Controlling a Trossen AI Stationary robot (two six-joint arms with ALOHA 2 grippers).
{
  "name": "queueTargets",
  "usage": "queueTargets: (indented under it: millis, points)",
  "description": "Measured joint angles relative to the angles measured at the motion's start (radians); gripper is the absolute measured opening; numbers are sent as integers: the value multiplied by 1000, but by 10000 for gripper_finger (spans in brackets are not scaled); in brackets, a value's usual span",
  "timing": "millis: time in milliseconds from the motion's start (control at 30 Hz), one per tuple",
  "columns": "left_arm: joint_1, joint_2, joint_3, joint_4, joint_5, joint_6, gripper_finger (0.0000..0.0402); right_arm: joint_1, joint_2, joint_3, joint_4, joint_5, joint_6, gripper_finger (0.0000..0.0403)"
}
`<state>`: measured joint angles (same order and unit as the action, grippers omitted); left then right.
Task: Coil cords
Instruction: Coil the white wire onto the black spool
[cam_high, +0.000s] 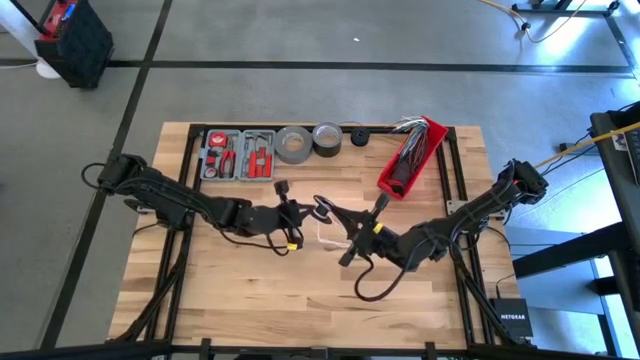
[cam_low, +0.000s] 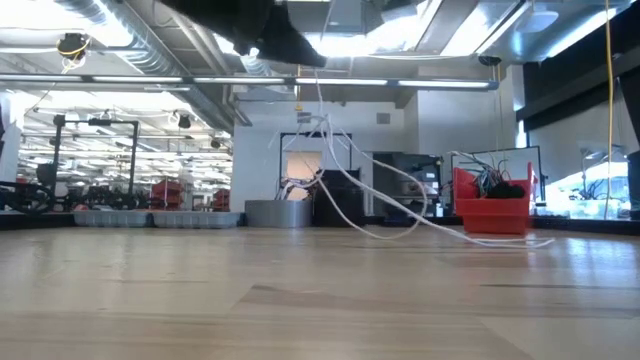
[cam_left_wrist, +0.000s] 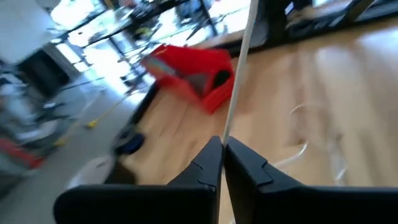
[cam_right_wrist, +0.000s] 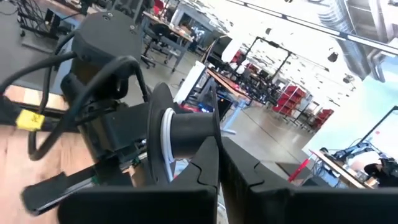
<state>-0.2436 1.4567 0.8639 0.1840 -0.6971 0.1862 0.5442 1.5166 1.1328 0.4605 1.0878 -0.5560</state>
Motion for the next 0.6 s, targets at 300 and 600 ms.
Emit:
queueTargets:
  millis: [300, 600]
  points:
    - [-58, -116, -2, -257, -387, 64, 10, -17, -1, 2, -145, -124, 0, 5]
    - [-151, -334, -3, -383, -288, -157, 10, -108, 31, 3, -306, -250, 55, 5]
